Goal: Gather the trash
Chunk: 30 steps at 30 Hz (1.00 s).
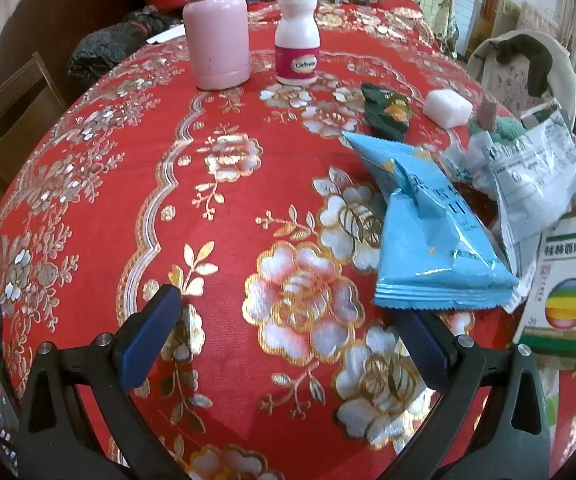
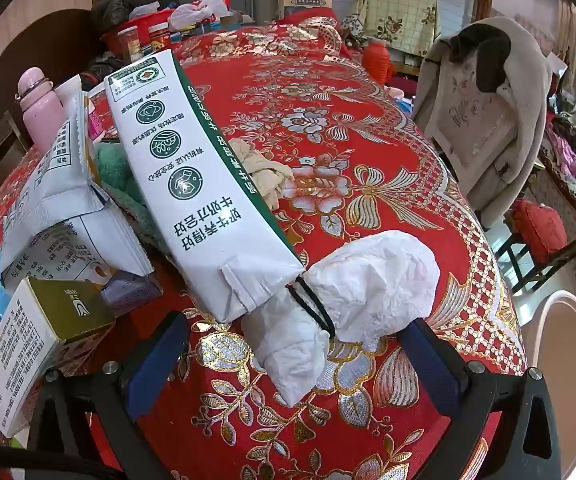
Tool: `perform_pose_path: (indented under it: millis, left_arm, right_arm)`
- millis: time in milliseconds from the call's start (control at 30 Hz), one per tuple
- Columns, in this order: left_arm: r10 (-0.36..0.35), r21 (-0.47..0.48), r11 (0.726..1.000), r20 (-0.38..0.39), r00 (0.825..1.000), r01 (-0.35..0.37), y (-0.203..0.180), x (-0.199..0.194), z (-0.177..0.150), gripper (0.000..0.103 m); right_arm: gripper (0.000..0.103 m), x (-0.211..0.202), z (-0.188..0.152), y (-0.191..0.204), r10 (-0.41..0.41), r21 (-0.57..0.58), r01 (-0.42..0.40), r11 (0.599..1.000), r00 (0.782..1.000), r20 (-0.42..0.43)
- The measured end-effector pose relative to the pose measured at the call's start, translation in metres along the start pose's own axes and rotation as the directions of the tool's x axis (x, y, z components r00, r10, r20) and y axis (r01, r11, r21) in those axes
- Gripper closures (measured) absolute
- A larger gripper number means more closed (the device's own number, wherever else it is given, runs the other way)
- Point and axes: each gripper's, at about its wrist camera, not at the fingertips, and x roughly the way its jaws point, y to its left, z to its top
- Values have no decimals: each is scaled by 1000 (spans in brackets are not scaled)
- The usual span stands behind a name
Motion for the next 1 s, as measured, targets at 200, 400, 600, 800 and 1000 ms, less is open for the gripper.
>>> perform_pose_path:
  millis: [200, 400, 600, 800, 1000]
  left_arm:
    - [14, -24, 1000, -30, 999, -15, 4, -15, -11, 1]
    - [53, -97, 994, 44, 998, -49, -4, -64, -22, 1]
    - [54, -114, 993, 127, 990, -40, -27, -113, -33, 1]
    - [39, -102, 995, 183, 982, -21, -55, -145, -37, 1]
    - [26, -107, 994, 228, 973, -2, -75, -175, -37, 1]
  right_arm:
    - [0, 2, 2, -1, 0, 0, 0, 1000, 1000, 1]
    - [0, 2, 3, -1, 12, -23, -12, 1000, 1000, -4]
    - [0, -33, -19, -10, 8, -59, -10, 998, 999, -32]
    - [0, -89, -27, -23, 54, -23, -54, 998, 999, 3]
    - [0, -141, -22, -19, 107, 30, -110, 994, 990, 91]
